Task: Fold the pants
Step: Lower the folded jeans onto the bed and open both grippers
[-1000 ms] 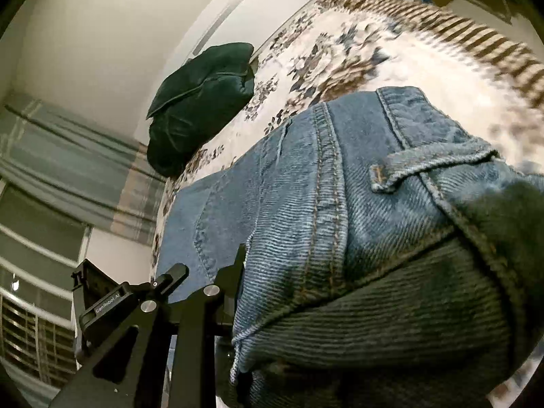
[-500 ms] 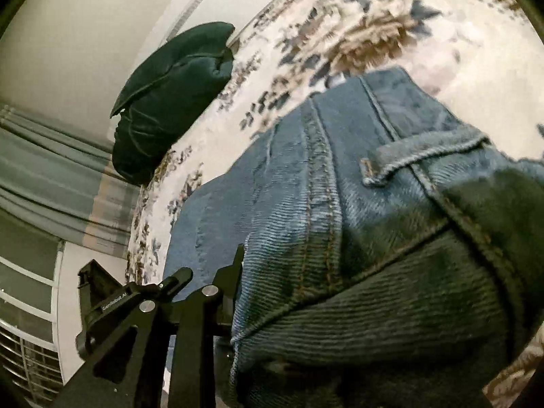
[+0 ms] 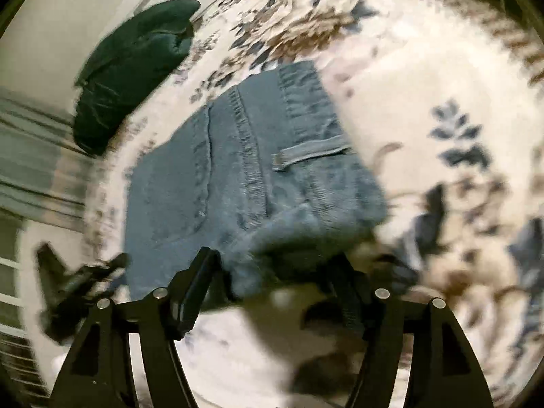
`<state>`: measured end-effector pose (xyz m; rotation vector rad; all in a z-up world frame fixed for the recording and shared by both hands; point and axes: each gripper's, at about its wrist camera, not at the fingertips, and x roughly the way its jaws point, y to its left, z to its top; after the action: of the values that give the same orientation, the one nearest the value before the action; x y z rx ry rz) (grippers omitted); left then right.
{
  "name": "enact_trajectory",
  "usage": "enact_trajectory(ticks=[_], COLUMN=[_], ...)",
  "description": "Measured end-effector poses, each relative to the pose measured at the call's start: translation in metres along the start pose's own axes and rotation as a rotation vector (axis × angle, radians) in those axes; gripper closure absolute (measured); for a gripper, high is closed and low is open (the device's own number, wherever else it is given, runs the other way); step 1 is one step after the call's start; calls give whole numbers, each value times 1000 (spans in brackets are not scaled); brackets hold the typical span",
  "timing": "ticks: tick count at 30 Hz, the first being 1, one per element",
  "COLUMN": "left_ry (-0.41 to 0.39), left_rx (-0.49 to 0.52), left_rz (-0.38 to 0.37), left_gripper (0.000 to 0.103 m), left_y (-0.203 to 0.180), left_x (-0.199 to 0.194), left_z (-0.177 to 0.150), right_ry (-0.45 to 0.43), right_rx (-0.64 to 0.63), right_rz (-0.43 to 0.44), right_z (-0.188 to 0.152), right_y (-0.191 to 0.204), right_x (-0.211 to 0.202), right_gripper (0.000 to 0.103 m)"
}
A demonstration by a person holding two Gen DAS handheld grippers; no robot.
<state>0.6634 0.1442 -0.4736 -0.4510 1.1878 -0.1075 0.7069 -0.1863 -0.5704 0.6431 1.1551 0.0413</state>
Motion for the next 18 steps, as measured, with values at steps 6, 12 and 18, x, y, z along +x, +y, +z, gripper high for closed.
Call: enact_trajectory(ticks=[6,12,18], left_ry=[-76,-141,-182], left_rx=[147,249,292], left_rz=[203,272,279], left_gripper=[9,2,2], left_y=[-37,-76,-107], left_x=[-38,-85,-143], left_z=[-30,-56,-85], right_ry=[-58,-165,-235], right_rx=[-150,-238,-270], right_rz=[-273,-426,-415], right_z=[-15,-31,-61], right_y=[32,62,86], right_x=[-36,-90,-167], right_gripper=[8,0,0])
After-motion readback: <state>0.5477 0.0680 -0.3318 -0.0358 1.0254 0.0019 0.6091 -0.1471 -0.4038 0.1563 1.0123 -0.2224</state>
